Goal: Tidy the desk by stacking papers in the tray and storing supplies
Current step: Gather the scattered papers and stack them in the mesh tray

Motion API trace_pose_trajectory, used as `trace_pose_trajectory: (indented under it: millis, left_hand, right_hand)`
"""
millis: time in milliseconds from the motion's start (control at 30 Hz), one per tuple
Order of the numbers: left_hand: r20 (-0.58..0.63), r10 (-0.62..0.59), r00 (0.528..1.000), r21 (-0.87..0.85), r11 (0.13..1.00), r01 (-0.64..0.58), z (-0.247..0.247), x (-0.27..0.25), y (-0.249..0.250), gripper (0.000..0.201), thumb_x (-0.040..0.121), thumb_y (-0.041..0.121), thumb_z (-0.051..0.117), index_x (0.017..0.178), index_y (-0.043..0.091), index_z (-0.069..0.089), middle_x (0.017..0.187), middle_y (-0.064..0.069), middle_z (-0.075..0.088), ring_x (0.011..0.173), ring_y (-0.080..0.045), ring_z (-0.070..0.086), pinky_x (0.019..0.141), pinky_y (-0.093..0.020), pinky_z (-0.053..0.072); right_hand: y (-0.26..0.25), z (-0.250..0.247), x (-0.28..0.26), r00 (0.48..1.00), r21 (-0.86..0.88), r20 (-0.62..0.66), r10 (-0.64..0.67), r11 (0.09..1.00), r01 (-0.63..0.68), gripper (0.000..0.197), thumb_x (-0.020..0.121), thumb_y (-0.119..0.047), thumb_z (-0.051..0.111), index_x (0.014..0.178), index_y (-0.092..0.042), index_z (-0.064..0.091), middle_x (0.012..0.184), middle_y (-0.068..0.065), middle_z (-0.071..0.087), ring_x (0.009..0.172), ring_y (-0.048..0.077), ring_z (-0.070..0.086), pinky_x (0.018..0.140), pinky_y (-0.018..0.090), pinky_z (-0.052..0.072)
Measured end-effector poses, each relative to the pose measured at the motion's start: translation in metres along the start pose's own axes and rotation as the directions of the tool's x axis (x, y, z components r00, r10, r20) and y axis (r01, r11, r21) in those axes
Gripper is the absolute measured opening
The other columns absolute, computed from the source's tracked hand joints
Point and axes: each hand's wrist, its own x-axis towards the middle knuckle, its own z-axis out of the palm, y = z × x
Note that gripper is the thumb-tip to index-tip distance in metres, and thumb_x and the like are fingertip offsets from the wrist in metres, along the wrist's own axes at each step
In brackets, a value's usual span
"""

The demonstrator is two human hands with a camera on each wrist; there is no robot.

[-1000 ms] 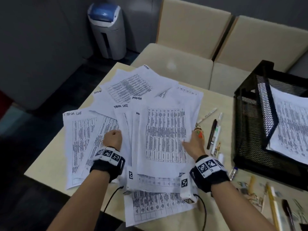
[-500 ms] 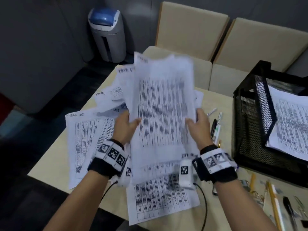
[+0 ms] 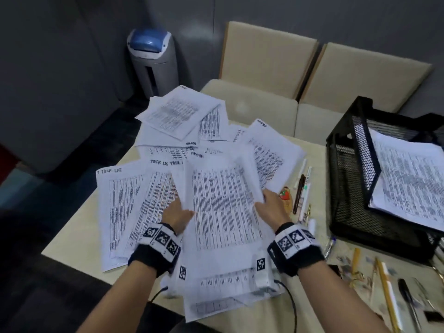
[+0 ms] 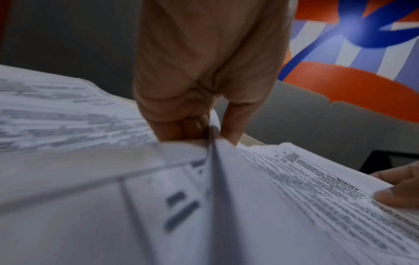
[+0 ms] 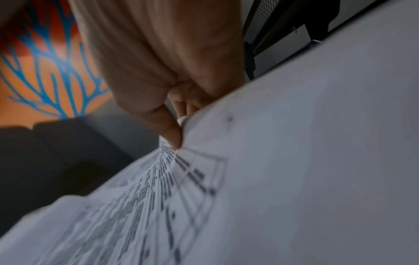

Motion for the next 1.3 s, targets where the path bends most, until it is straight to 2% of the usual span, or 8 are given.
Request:
trace_pose_trajectory:
  millis: [267,500,700,800,967,1067,1167,1300]
  left_hand:
    - [-0.308,0.246,0.919,-0.110,0.950,-0.291,-0.018,-0.014,0.041,0.032,0.094,0.003,0.041,0.125,0.005,0.050,0.119,-0.012,0.061,0.106,-0.031,0.061,0.083,-0.032,0.049]
    - [-0.632,0.574,0.521,-0.237,0.497,-0.835,-0.086,-0.059,0.134,0.009,0.090,0.012,0.047,0.092,0.020,0.050,0.093,-0.005,0.059,0.085,-0.018,0.056,0.086,-0.051,0.051]
    - [-0.516,0.624,0.586,-0.369,0.456,-0.810,-0.079,-0.051,0.122,0.028,0.082,0.031,0.066,0.087,0.020,0.041,0.074,0.016,0.053,0.069,-0.001,0.052,0.071,-0.019,0.047]
    - [-0.532,0.627,0.569,-0.295,0.493,-0.819,-0.068,-0.041,0.109,0.032,0.082,0.034,0.063,0.104,0.032,0.040,0.089,0.006,0.058,0.081,-0.008,0.058,0.085,-0.034,0.050]
    - [-0.583,0.769,0.262,0.182,0.438,-0.880,-0.068,-0.031,0.100,0.048,0.095,0.014,0.050,0.136,0.034,0.035,0.103,-0.001,0.046,0.086,-0.008,0.048,0.086,-0.021,0.045]
    - [-0.529,0.791,0.308,0.297,0.512,-0.806,-0.077,-0.027,0.094,0.031,0.093,0.019,0.052,0.123,0.020,0.060,0.100,0.002,0.045,0.085,0.001,0.043,0.082,-0.026,0.047]
    - [-0.577,0.704,0.414,0.123,0.576,-0.808,-0.074,-0.022,0.083,0.041,0.089,0.023,0.061,0.127,0.015,0.050,0.104,0.003,0.051,0.086,-0.007,0.053,0.081,-0.025,0.051]
    - [-0.291,0.583,0.758,-0.246,0.720,-0.648,-0.046,-0.011,0.074,0.038,0.092,0.019,0.054,0.123,0.004,0.040,0.104,-0.010,0.059,0.086,-0.017,0.060,0.074,-0.022,0.050]
  right_hand:
    - [-0.035,-0.028,-0.016,0.970,0.171,-0.177,-0.168,0.965,0.198,0.027,0.091,0.004,0.039,0.106,-0.015,0.051,0.085,-0.003,0.053,0.062,0.005,0.047,0.044,0.007,0.038]
    - [-0.110,-0.095,-0.037,0.684,0.319,-0.638,-0.354,0.686,0.653,0.018,0.088,0.001,0.047,0.096,-0.015,0.044,0.085,-0.003,0.051,0.076,0.004,0.049,0.071,0.017,0.042]
    - [-0.098,-0.081,-0.044,0.727,0.447,-0.626,-0.281,0.635,0.630,0.064,0.085,0.004,0.055,0.134,-0.013,0.019,0.123,-0.016,0.037,0.092,-0.031,0.042,0.089,-0.004,0.033]
    - [-0.093,-0.073,-0.039,0.596,0.231,-0.688,-0.413,0.655,0.720,0.082,0.073,0.009,0.054,0.137,-0.027,0.018,0.137,-0.010,0.029,0.105,-0.018,0.040,0.088,0.013,0.044]
    - [-0.099,-0.070,-0.037,0.511,-0.257,-0.556,-0.656,0.720,0.645,0.054,0.075,-0.012,0.039,0.127,-0.013,0.056,0.111,0.013,0.052,0.080,-0.002,0.036,0.077,0.018,0.043]
    - [-0.094,-0.069,-0.033,0.530,-0.259,-0.552,-0.643,0.737,0.624,0.047,0.075,-0.012,0.043,0.118,-0.010,0.063,0.111,0.016,0.055,0.079,-0.003,0.037,0.088,0.037,0.049]
    - [-0.085,-0.066,-0.037,0.523,-0.170,-0.613,-0.592,0.745,0.645,0.048,0.069,0.001,0.049,0.114,-0.007,0.064,0.112,0.012,0.050,0.084,-0.007,0.035,0.084,-0.003,0.033]
    - [-0.078,-0.051,-0.032,0.616,0.096,-0.666,-0.421,0.770,0.630,0.055,0.063,0.007,0.043,0.114,-0.012,0.050,0.110,-0.006,0.037,0.111,0.010,0.041,0.094,0.006,0.032]
